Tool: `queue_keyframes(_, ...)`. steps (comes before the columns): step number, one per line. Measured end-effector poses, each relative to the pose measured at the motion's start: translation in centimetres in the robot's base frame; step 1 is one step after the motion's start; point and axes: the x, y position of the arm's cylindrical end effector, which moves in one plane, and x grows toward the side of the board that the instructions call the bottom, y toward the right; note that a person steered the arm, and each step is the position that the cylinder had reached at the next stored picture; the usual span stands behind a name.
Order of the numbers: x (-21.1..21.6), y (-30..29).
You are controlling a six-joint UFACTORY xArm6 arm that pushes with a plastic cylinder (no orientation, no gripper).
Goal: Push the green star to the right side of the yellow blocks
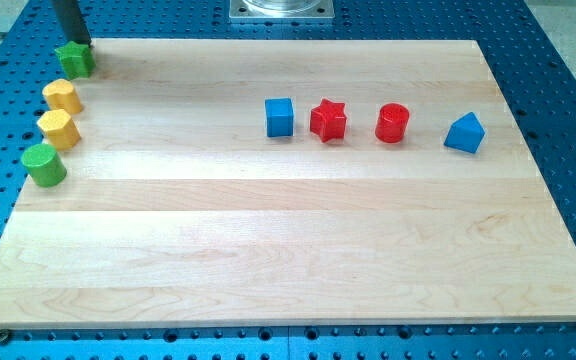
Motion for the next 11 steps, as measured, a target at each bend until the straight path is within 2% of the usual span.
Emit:
queue_keyframes(4,1.3,0.0)
queue_keyframes(6,9.2,1.1)
queue_keyframes(9,15.5,3.5)
queue_keyframes(10,15.4,3.5)
queue_keyframes(11,12.2,3.0)
